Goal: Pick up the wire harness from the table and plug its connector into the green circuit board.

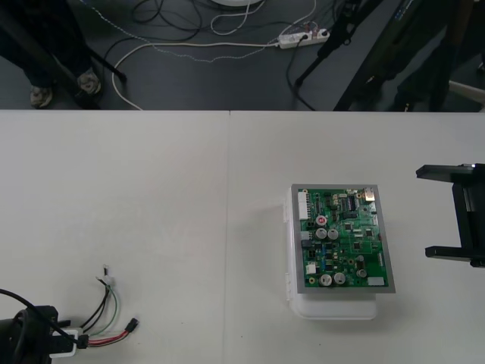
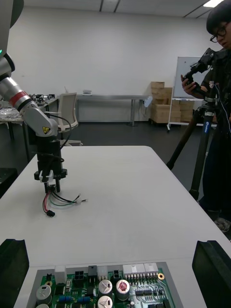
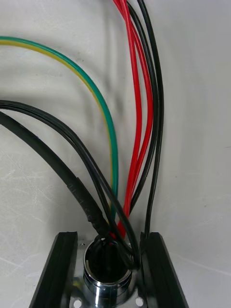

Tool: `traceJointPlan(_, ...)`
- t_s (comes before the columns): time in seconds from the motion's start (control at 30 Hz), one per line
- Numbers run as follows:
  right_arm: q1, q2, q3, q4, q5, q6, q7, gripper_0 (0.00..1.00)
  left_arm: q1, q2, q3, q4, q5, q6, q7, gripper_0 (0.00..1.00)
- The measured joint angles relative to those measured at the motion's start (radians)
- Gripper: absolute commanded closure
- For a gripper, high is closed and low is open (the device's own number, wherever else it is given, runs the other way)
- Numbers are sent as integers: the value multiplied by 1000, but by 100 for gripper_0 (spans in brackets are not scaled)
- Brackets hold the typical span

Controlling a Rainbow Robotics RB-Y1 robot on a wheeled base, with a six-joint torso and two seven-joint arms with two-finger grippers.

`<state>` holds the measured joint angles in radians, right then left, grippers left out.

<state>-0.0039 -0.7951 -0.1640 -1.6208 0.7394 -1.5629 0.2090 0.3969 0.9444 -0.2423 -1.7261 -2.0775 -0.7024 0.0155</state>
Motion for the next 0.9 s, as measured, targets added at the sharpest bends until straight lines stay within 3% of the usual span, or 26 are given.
traceJointPlan(0.9, 57, -23, 0, -76, -29, 0, 0, 0, -9, 1, 17, 1, 128, 4, -1, 100)
